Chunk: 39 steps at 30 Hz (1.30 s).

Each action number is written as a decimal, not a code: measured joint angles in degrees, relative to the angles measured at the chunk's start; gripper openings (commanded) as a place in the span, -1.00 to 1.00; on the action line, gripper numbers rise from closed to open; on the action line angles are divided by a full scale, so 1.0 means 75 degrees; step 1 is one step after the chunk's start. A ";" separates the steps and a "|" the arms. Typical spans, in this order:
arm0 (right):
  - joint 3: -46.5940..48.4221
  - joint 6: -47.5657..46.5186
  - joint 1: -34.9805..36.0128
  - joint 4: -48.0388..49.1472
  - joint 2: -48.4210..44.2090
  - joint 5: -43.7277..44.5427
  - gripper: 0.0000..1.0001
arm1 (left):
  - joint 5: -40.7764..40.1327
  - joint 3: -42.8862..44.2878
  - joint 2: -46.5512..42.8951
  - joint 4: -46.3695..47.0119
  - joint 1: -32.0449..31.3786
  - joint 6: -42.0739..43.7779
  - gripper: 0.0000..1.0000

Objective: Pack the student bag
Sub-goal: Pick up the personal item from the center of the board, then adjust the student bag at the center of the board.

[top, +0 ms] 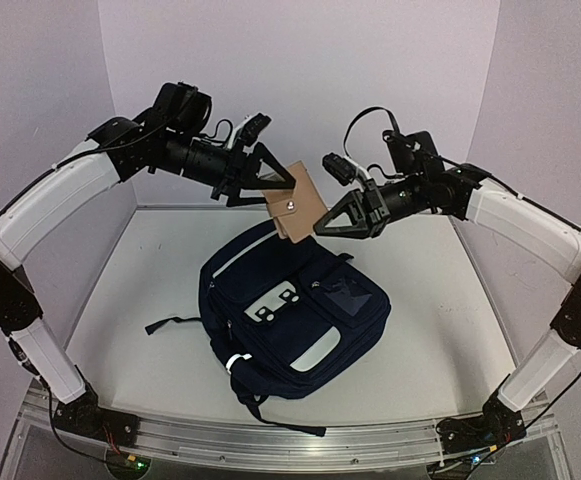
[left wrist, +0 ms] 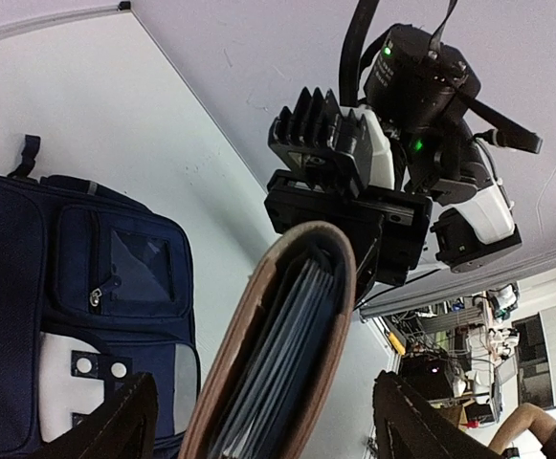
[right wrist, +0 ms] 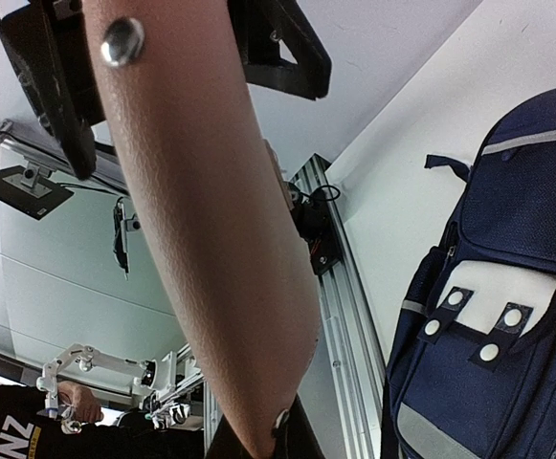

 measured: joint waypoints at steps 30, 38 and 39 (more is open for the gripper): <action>-0.0081 -0.5247 0.0870 -0.2234 0.0516 0.4382 -0.17 | -0.2163 -0.4647 -0.3981 0.0411 -0.0421 -0.1362 -1.00; -0.0320 -0.5673 0.1230 -0.2119 0.1361 0.4911 -0.33 | -0.2826 -0.4826 -0.4140 0.0351 -0.0485 -0.1479 -1.00; -0.0373 -0.5681 0.1278 -0.2094 0.1400 0.4964 -0.33 | -0.2865 -0.4826 -0.4140 0.0351 -0.0496 -0.1479 -1.00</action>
